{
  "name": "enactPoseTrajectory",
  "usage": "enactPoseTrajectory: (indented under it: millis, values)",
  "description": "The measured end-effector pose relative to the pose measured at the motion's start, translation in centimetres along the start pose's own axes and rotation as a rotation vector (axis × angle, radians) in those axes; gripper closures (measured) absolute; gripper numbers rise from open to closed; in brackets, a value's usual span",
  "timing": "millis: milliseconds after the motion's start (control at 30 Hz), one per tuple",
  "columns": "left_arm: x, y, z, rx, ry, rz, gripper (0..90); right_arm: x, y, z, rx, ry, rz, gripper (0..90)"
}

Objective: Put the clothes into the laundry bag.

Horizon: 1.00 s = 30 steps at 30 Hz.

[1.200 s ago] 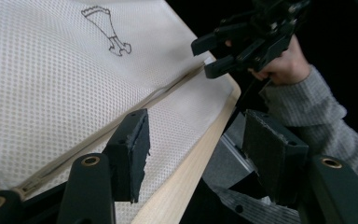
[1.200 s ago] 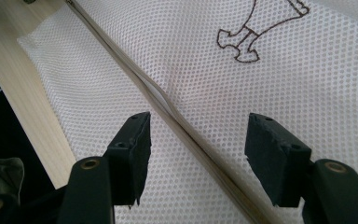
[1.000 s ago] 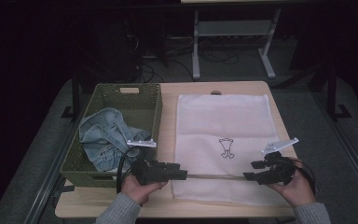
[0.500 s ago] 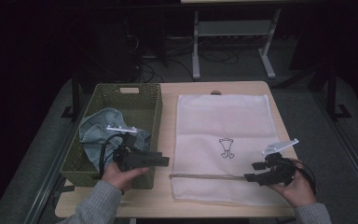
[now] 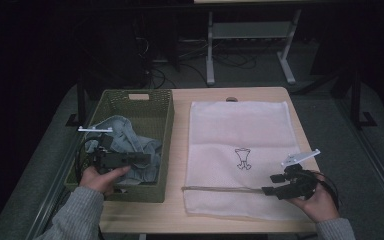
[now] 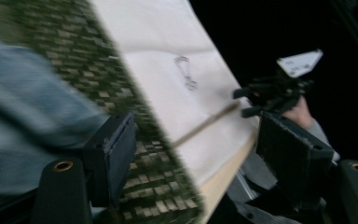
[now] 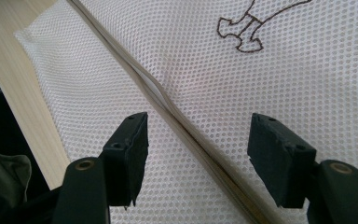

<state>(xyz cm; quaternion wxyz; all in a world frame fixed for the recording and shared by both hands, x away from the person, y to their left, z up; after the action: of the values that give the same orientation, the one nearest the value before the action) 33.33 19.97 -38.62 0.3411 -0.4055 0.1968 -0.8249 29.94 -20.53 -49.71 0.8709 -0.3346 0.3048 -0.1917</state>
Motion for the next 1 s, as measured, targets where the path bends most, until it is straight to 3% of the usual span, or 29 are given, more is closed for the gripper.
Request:
enactPoseTrajectory:
  millis: [167, 233, 333, 467, 500, 567, 600, 633, 733, 800, 867, 900, 933, 1000]
  values:
    - [-2.6, -1.4, 0.3, 0.018, -0.05, 0.092, 26.2, 0.0, 0.1, 0.1, 0.004, 0.004, 0.001, 36.4]
    - [-3.1, -1.7, 0.4, 0.02, -0.058, 0.107, 25.7, 0.1, 0.1, 0.0, 0.003, 0.002, 0.002, 36.3]
    - [-4.8, -2.6, 0.3, 0.013, -0.075, 0.181, 25.5, 0.0, 0.4, 0.0, -0.005, 0.001, 0.008, 35.9]
    - [-5.6, -2.9, 0.2, 0.007, -0.085, 0.223, 25.3, 0.0, 0.5, 0.0, -0.009, -0.001, 0.011, 35.8]
    - [-7.1, -2.9, -0.2, -0.03, -0.119, 0.315, 25.5, 0.0, 0.7, 0.0, -0.015, 0.01, 0.026, 36.5]
    - [-7.4, -2.9, -0.3, -0.038, -0.124, 0.333, 25.5, 0.0, 0.7, 0.0, -0.015, 0.008, 0.025, 36.5]
    - [-8.1, -2.9, -0.5, -0.055, -0.139, 0.378, 25.5, 0.0, 0.9, 0.1, -0.017, 0.007, 0.031, 36.4]
    - [-8.2, -2.9, -0.6, -0.063, -0.141, 0.389, 25.5, 0.0, 0.9, 0.1, -0.018, 0.007, 0.031, 36.3]
    - [-9.1, -2.9, -0.9, -0.112, -0.121, 0.478, 25.5, 0.2, 0.9, 0.0, -0.017, 0.01, 0.034, 36.2]
    - [-9.3, -2.9, -1.0, -0.123, -0.117, 0.497, 25.5, 0.2, 0.9, 0.0, -0.017, 0.012, 0.034, 36.2]
    - [-9.8, -2.8, -1.3, -0.174, -0.119, 0.53, 25.4, 0.2, 1.0, 0.0, -0.021, 0.012, 0.037, 36.1]
    - [-9.8, -2.8, -1.3, -0.174, -0.119, 0.53, 25.1, 0.2, 1.0, 0.0, -0.022, 0.011, 0.038, 36.0]
    - [-10.2, -2.7, -1.6, -0.214, -0.117, 0.544, 24.5, 0.2, 1.0, 0.0, -0.024, 0.013, 0.039, 35.9]
    - [-10.1, -2.3, -2.1, -0.26, -0.126, 0.512, 24.4, 0.2, 1.1, 0.0, -0.026, 0.008, 0.04, 35.9]
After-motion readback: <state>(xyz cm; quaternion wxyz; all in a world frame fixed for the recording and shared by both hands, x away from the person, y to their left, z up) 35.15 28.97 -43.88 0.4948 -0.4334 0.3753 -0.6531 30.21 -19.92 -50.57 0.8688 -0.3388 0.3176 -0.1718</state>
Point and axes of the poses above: each handheld gripper's, and its own axes: y roughly forward along the jaws, z roughly out of its top, x roughly to its right, the point moved 9 cm from there along y, roughly forward along the jaws, and after that the axes turned 12 degrees about z, right-handed, at the moved point
